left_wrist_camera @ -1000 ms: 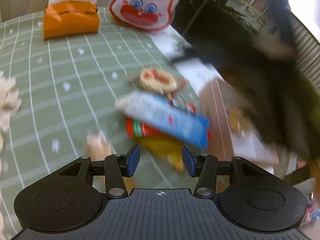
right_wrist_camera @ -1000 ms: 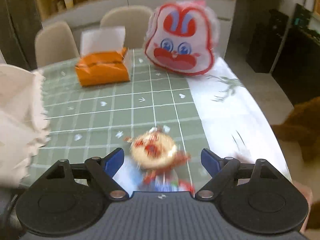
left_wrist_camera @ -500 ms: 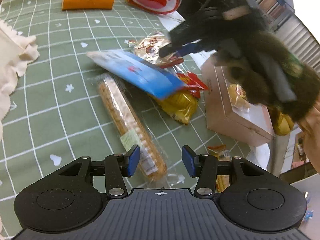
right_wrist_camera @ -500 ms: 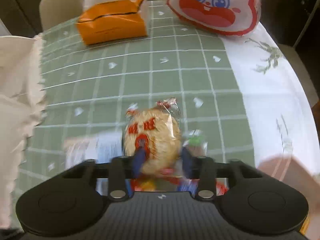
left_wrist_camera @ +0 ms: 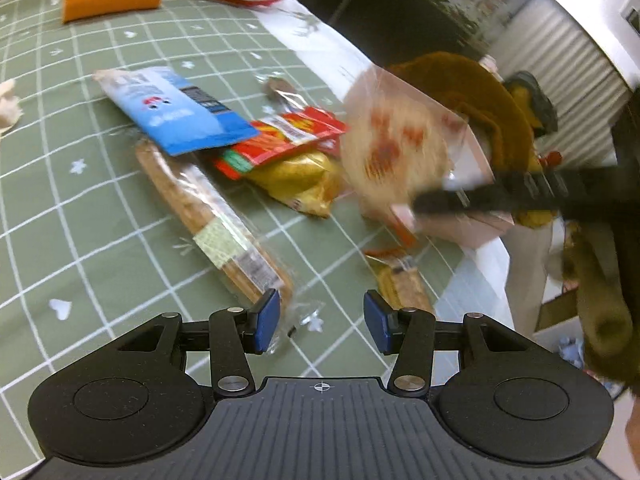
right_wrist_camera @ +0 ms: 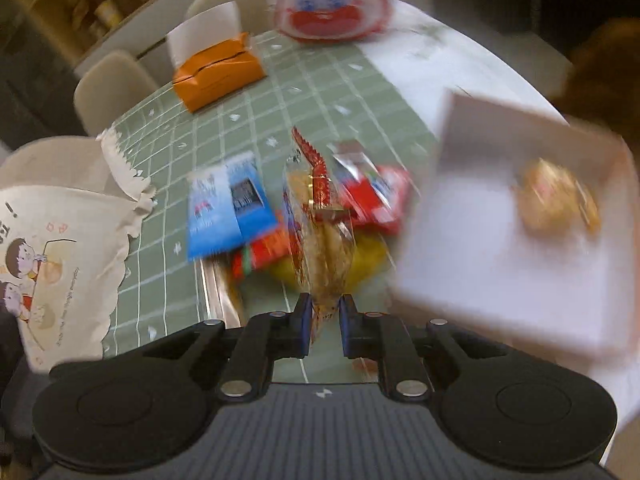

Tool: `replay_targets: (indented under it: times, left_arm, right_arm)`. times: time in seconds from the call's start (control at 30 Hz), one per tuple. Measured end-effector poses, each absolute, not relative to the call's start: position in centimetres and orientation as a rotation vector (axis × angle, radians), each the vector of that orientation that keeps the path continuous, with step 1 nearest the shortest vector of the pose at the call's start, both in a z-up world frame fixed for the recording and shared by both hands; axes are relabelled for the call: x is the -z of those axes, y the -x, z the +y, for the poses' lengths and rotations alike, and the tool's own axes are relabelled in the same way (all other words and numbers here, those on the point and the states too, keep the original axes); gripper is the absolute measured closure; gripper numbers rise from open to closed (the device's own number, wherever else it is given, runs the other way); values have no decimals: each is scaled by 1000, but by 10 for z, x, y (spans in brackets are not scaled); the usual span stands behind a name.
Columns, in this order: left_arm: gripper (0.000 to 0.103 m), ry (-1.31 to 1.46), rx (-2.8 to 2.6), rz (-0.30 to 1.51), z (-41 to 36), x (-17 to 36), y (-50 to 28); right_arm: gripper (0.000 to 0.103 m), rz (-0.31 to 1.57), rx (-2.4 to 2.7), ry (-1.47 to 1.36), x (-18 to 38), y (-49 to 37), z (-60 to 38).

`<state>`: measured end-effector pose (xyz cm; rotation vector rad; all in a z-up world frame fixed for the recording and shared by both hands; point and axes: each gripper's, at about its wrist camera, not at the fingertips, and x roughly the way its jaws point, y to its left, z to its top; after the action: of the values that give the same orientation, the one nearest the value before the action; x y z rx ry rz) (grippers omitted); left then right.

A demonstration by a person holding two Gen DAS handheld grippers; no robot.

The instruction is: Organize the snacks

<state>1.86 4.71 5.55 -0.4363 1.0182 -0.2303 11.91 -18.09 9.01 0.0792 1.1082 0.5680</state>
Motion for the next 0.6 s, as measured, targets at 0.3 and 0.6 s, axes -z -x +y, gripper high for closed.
replay_targets:
  times: [0.3,0.6]
  left_arm:
    - [51,376,364,1068,-1,-46,-21]
    - [52,365,291,1066,-1,-44,-15]
  right_arm:
    - [90,1136,-279,-208,-41,-56,-270]
    - [60,993,-296,-45,-38,-27,-245]
